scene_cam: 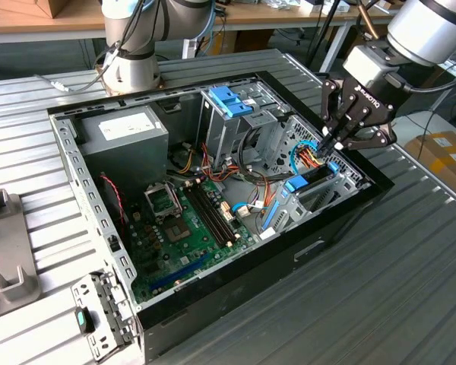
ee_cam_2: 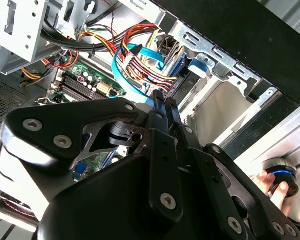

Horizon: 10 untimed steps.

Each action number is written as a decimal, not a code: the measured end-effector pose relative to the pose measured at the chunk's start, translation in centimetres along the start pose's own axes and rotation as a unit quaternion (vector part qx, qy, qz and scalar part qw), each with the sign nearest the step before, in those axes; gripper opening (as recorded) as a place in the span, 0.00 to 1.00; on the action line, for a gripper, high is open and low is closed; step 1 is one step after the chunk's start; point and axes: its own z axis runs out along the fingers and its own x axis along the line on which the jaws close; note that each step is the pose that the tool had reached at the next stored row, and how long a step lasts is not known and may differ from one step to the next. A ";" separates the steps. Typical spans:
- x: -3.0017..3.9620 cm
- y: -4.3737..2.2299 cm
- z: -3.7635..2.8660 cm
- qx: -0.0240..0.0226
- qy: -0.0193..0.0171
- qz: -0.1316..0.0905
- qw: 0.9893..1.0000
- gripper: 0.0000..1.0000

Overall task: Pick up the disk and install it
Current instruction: 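Insert the second disk wire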

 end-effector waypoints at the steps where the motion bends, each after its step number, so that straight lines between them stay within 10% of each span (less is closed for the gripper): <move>1: 0.00 0.00 0.00 0.000 0.000 0.000 1.000 0.16; 10: 0.15 0.54 0.75 0.000 0.000 0.000 1.000 0.16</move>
